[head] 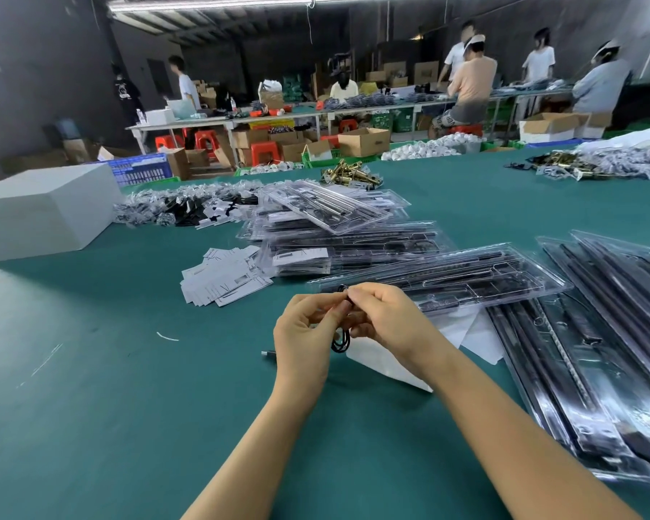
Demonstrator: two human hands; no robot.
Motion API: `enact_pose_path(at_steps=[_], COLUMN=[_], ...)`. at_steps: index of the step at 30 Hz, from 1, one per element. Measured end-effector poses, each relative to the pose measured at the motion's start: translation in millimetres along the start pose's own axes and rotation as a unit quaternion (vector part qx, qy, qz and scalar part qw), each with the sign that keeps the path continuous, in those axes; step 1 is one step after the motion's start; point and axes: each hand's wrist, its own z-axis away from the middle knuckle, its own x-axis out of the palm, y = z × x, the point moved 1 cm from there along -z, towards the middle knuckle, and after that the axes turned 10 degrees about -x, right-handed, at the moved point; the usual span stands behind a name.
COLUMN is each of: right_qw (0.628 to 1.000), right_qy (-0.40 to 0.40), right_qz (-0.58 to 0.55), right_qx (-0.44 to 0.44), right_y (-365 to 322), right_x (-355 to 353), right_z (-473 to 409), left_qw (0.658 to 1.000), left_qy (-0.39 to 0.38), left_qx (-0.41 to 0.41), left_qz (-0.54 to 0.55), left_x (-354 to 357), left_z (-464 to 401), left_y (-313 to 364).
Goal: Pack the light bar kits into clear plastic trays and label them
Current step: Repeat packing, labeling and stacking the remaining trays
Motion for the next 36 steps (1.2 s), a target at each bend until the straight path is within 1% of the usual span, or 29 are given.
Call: enact_pose_path(at_steps=[3,7,9,12,15,19,24,31,36], right_qw=[1.0,0.998,0.997,0.994,0.992,0.99,0.976,0.954,0.947], right_qy=[0.022,0.056,0.071,0.094,0.119,0.133,0.181,0.214,0.226], right_qz=[-0.006,-0.03,-0.036,-0.043,-0.045,-0.05,-0.113,-0.201,-0.219], right_qx=[-0.002,0.017,0.026,0.022,0.019,0.022,0.037,0.063,0.071], right_y=[0.3,2.7,3.7,5.0,5.6,6.7,5.9,6.1,6.6], right_x=[0.2,-3.8,-4.8,-4.5,-4.4,-4.4,-9.9,-12.0,-13.2], right_z=[1.4,2.1,2.7,3.8,3.2,2.3,-0.2,-1.4,-2.2], left_qw=[0.997,0.994,0.988,0.981,0.98,0.977,0.955,0.941,0.956], left_qy=[0.003,-0.027,-0.032,-0.022,-0.012,0.0,0.025,0.022,0.009], left_qx=[0.039,0.057,0.079,0.098,0.099,0.104,0.137,0.151,0.143], left_qz=[-0.066,-0.093,-0.129,-0.163,-0.172,-0.187,-0.261,-0.303,-0.257], left_x=[3.7,5.5,5.6,5.8,4.9,3.3,-5.1,-7.2,-4.6], left_z=[1.7,3.1,4.6,3.7,3.0,3.5,5.1,8.9,9.2], left_y=[-1.6,-2.0,-2.5,-4.9,-7.6,-9.5,-13.2,-15.6,-16.7])
